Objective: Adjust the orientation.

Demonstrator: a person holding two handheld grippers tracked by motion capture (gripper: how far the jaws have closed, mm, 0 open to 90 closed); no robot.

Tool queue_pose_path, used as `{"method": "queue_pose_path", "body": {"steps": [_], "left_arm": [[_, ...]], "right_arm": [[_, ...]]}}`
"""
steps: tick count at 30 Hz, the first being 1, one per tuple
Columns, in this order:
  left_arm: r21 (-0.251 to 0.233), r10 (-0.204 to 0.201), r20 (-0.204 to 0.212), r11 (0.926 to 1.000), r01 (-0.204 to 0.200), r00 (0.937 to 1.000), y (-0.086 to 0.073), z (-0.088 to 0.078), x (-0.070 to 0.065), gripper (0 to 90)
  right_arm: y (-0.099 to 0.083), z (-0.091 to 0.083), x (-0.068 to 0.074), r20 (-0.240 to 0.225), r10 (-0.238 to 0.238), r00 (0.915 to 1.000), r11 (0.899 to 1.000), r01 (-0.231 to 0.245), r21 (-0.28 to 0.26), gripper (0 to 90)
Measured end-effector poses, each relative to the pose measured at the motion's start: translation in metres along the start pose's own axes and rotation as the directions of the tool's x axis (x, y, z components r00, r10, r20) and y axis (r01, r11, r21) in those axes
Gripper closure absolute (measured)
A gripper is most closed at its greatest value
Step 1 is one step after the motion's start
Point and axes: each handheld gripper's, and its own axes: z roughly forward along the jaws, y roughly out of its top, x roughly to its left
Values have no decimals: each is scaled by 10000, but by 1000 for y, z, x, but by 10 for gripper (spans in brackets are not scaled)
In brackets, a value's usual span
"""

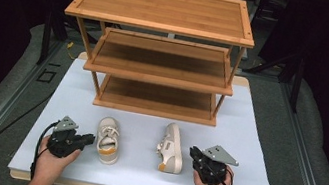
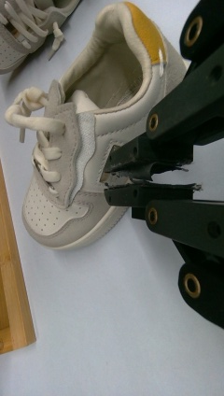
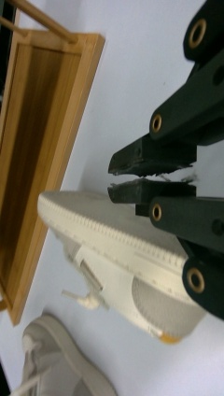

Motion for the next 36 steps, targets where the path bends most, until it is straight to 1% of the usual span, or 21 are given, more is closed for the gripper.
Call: {"method": "queue_pose_path", "body": {"steps": [3, 4, 6, 7, 8, 15, 19, 20, 21, 22, 23, 25, 27, 32, 33, 36], "left_arm": [[-23, 26, -15, 10000, -26, 10000, 0, 0, 1, 811], [-58, -42, -8, 10000, 42, 10000, 0, 0, 1, 802], [-117, 22, -42, 9999, -23, 10000, 1, -1, 1, 797], [-148, -37, -63, 9999, 36, 10000, 1, -1, 1, 789], [-142, -53, -69, 9999, 52, 10000, 1, -1, 2, 786], [-149, -128, -151, 9998, 126, 9998, 0, -1, 3, 751], [-156, -163, -169, 9998, 160, 9997, 0, 0, 4, 745], [-163, -180, -168, 9997, 177, 9997, 0, 0, 4, 742], [-170, -196, -161, 9997, 194, 9997, 0, 0, 4, 742], [-160, -203, -151, 9997, 200, 9997, 0, 0, 4, 742], [-164, -203, -153, 9997, 201, 9997, 0, 0, 4, 741], [-175, -225, -145, 9996, 223, 9996, 0, 0, 4, 741], [-171, -204, -139, 9997, 201, 9997, 0, 0, 4, 740], [-174, -227, -153, 9996, 224, 9996, 0, 0, 5, 739], [-179, -254, -151, 9995, 251, 9996, 0, 0, 5, 739], [-157, -243, -146, 9996, 241, 9996, 0, 0, 4, 738]], "right_arm": [[0, -1, 1, -155, 24, 9999, 10000, -24, 5, 872], [0, -1, 1, -182, 66, 9998, 10000, -66, -27, 877], [0, -1, 2, -208, 88, 9997, 9999, -90, -84, 877], [0, -2, 2, -269, 91, 9996, 9999, -92, -46, 877], [0, -2, 3, -380, 111, 9992, 9999, -114, -83, 877], [1, -3, 6, -578, 190, 9981, 9998, -193, -38, 888], [1, -3, 8, -733, 185, 9971, 9998, -185, 1, 899], [3, -3, 11, -567, 34, 9984, 9999, -25, 150, 899], [3, -3, 11, -567, 34, 9984, 9999, -25, 150, 899], [4, -5, 13, -433, -201, 9989, 9997, 205, 93, 899], [5, -6, 15, -412, -384, 9984, 9992, 387, 53, 899], [7, -8, 20, -469, -566, 9973, 9984, 567, 3, 899], [7, -7, 26, -617, -828, 9947, 9964, 836, 114, 899], [7, -4, 30, -810, -901, 9926, 9957, 916, 146, 898], [7, -3, 31, -823, -857, 9929, 9960, 875, 182, 898], [5, 1, 32, -878, -990, 9912, 9940, 1026, 377, 898]]}}
